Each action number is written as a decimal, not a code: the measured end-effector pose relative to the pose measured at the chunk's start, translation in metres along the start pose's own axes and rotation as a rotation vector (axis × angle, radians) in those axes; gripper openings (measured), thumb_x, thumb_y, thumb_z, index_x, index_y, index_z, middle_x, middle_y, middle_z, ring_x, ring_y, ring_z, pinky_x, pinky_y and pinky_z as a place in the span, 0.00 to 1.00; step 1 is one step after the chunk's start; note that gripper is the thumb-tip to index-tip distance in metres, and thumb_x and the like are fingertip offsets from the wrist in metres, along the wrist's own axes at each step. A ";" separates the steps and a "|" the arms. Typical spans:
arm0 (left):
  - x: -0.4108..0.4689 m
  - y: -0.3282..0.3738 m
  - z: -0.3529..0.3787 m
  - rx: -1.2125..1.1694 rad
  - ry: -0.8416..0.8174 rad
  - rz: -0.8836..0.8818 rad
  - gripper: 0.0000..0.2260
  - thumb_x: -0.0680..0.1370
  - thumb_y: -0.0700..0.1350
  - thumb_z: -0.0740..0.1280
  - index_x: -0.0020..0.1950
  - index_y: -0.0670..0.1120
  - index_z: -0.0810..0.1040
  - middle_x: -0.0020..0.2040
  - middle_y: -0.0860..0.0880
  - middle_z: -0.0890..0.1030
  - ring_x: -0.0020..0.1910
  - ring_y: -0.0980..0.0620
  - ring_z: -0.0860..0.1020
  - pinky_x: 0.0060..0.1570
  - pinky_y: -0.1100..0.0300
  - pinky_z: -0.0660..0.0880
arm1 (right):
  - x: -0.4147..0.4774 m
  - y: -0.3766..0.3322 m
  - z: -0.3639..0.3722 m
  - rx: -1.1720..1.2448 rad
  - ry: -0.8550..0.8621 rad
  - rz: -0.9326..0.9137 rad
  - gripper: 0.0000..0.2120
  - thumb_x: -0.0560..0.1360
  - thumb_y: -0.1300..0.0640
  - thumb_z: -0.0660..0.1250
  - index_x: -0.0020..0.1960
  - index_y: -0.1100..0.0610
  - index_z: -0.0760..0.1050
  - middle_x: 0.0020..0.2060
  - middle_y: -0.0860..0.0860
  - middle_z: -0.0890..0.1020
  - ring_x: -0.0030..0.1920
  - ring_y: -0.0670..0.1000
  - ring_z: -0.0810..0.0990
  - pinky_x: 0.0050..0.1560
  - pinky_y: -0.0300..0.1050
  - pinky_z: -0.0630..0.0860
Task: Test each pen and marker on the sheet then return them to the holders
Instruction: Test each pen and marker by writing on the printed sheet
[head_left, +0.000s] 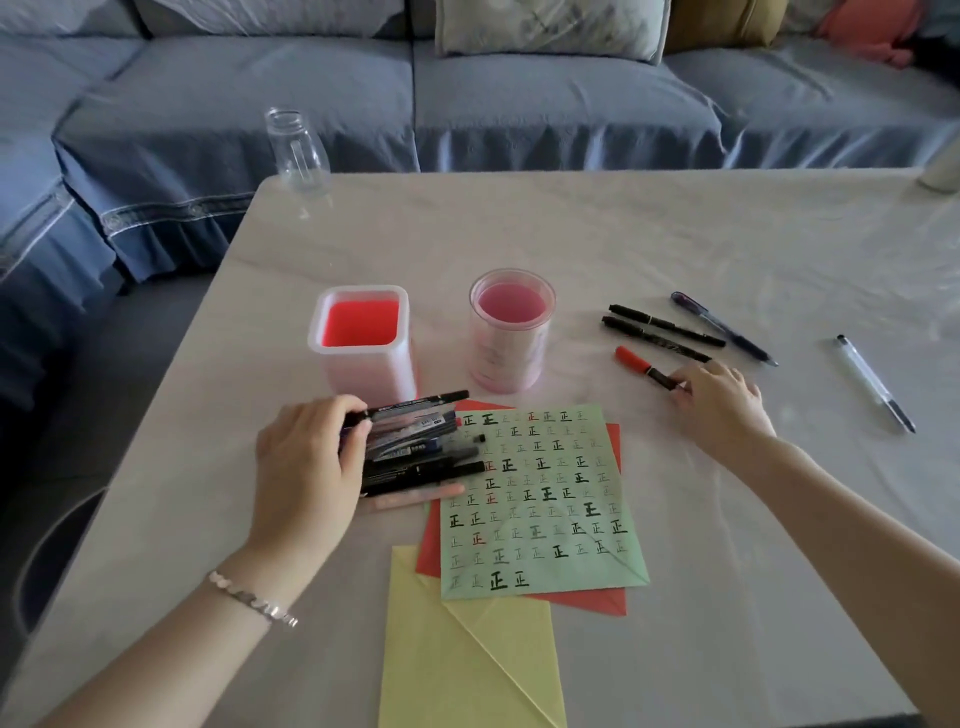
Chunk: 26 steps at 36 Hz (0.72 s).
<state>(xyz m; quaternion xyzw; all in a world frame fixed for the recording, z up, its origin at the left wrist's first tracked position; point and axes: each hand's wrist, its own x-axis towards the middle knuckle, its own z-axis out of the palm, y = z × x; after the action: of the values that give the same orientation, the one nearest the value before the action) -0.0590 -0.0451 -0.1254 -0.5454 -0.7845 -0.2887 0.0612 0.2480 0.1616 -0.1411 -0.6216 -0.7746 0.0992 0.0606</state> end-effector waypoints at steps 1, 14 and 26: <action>0.002 -0.005 0.002 0.022 -0.014 -0.022 0.10 0.74 0.46 0.60 0.47 0.43 0.78 0.42 0.47 0.80 0.44 0.41 0.76 0.46 0.53 0.63 | -0.006 -0.002 0.000 0.055 0.005 0.001 0.13 0.77 0.59 0.58 0.60 0.56 0.73 0.60 0.57 0.72 0.60 0.61 0.69 0.61 0.51 0.62; -0.016 0.047 -0.007 -0.251 -0.205 0.454 0.20 0.78 0.51 0.59 0.66 0.41 0.70 0.63 0.46 0.75 0.63 0.52 0.69 0.65 0.57 0.63 | -0.115 -0.082 -0.052 0.414 -0.213 -0.403 0.10 0.75 0.57 0.65 0.54 0.51 0.80 0.43 0.39 0.74 0.39 0.43 0.75 0.38 0.36 0.71; -0.040 0.081 -0.017 -0.519 -0.377 0.372 0.18 0.81 0.54 0.50 0.56 0.44 0.74 0.45 0.50 0.77 0.43 0.53 0.73 0.42 0.60 0.71 | -0.149 -0.119 -0.069 1.303 -0.342 -0.140 0.09 0.64 0.57 0.76 0.34 0.57 0.76 0.24 0.51 0.75 0.25 0.48 0.72 0.28 0.36 0.70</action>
<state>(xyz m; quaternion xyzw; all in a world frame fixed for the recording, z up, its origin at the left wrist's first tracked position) 0.0255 -0.0674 -0.0960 -0.7197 -0.5700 -0.3566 -0.1733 0.1822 -0.0026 -0.0421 -0.3821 -0.5937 0.6388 0.3059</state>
